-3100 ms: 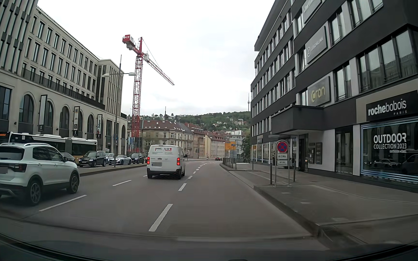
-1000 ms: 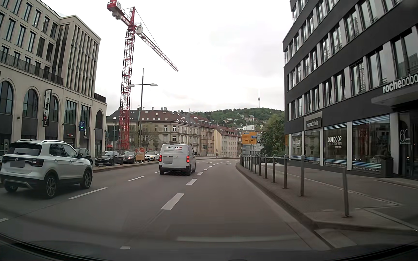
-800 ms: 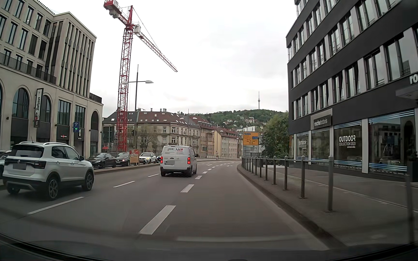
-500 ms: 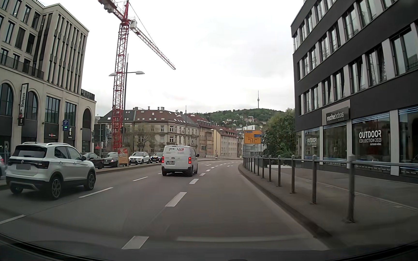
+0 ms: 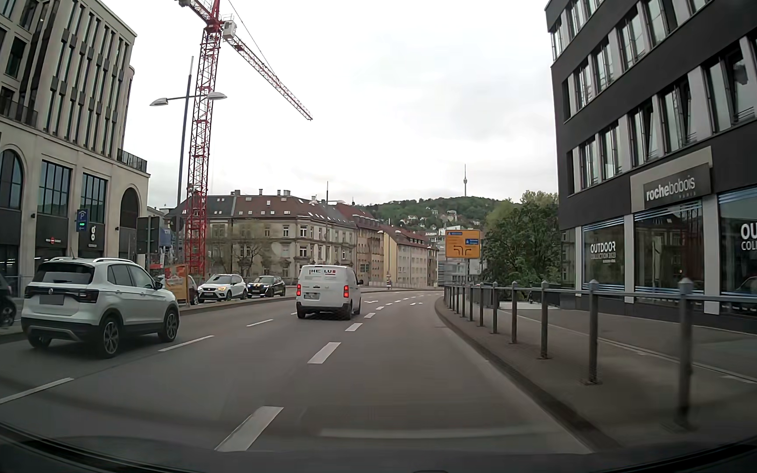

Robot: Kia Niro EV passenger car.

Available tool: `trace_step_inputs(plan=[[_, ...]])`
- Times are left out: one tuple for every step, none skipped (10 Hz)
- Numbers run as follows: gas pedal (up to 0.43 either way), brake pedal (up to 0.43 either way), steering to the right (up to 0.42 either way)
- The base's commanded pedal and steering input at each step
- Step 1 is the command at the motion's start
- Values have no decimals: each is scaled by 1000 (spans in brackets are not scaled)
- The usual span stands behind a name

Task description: Follow the waypoints while adhering to traffic rules and regulations

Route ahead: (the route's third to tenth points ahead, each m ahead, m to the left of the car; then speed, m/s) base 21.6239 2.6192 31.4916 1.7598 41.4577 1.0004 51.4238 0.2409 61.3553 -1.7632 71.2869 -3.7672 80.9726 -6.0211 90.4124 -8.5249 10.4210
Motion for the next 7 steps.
trace_step_inputs(plan=[[39,0,4],[47,0,4],[47,0,4],[47,0,4],[47,0,4],[47,0,4],[39,0,4]])
